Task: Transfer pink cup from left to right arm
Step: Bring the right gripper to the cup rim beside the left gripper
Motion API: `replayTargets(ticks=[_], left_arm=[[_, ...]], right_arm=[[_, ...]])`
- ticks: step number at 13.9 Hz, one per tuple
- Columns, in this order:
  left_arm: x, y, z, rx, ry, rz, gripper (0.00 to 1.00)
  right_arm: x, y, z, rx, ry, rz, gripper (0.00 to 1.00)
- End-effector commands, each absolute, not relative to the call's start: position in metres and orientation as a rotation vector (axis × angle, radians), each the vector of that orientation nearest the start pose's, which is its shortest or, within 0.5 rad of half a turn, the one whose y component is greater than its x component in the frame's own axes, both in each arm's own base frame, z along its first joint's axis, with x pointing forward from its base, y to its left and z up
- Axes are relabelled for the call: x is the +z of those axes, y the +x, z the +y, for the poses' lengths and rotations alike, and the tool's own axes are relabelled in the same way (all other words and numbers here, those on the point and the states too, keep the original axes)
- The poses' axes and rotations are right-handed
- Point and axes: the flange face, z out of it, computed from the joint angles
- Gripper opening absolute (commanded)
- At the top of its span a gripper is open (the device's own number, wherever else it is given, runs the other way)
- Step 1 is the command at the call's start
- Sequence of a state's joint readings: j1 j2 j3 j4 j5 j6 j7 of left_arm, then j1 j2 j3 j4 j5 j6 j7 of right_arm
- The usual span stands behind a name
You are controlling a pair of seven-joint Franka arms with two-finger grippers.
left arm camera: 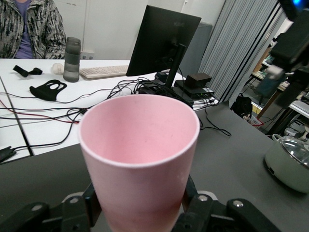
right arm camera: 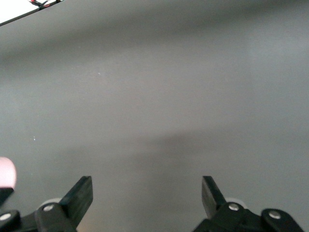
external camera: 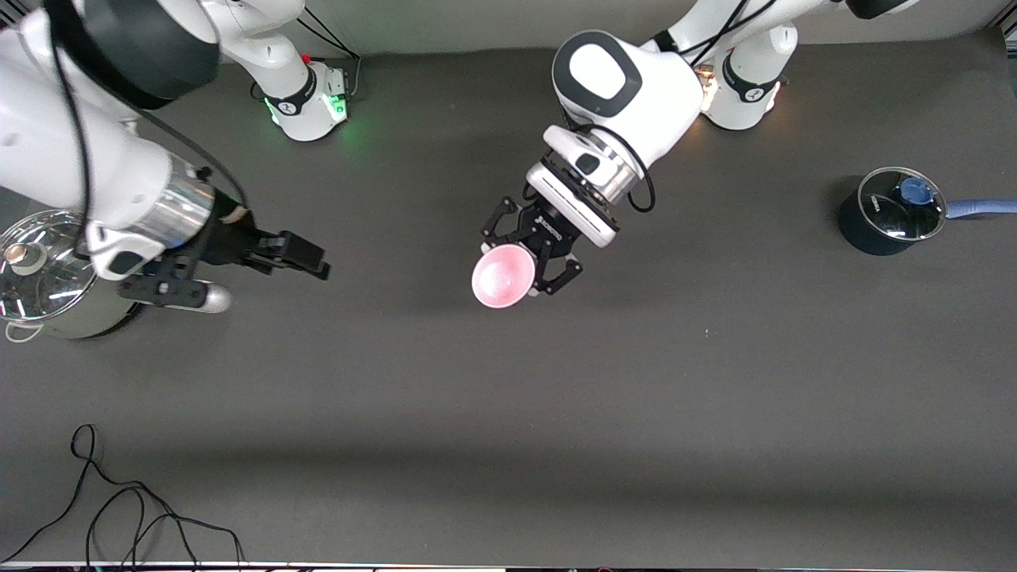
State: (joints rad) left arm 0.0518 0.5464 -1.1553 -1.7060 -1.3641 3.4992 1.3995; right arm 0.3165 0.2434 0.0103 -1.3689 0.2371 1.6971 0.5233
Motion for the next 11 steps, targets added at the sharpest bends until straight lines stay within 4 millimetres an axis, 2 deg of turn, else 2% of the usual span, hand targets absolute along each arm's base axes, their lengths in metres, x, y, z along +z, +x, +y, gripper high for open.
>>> replayTargets(ticks=[1,5,6,7,9,10,11], left_arm=[[0.484,0.475,-0.433,1.197,2.150,-0.539,0.37],[0.479,0.470,-0.440,1.189,2.153,-0.556,0.37],[0.478,0.470,-0.440,1.187,2.153,-0.555,0.37],[0.475,0.474,-0.437,1.193,2.162,-0.556,0.37],[0.462,0.479,-0.437,1.211,2.193,-0.582,0.37],[0.455,0.481,-0.439,1.222,2.210,-0.600,0.37],[0.446,0.482,-0.442,1.236,2.230,-0.625,0.36]], right_arm=[[0.593,0.603,0.255,-0.004,-2.826,0.402,1.00],[0.591,0.606,0.298,-0.046,-2.777,0.487,1.00],[0.595,0.608,0.303,-0.055,-2.767,0.496,1.00],[0.600,0.602,0.318,-0.064,-2.763,0.465,1.00],[0.608,0.601,0.328,-0.084,-2.754,0.434,1.00],[0.611,0.594,0.348,-0.083,-2.749,0.390,1.00],[0.612,0.590,0.356,-0.088,-2.752,0.370,1.00]])
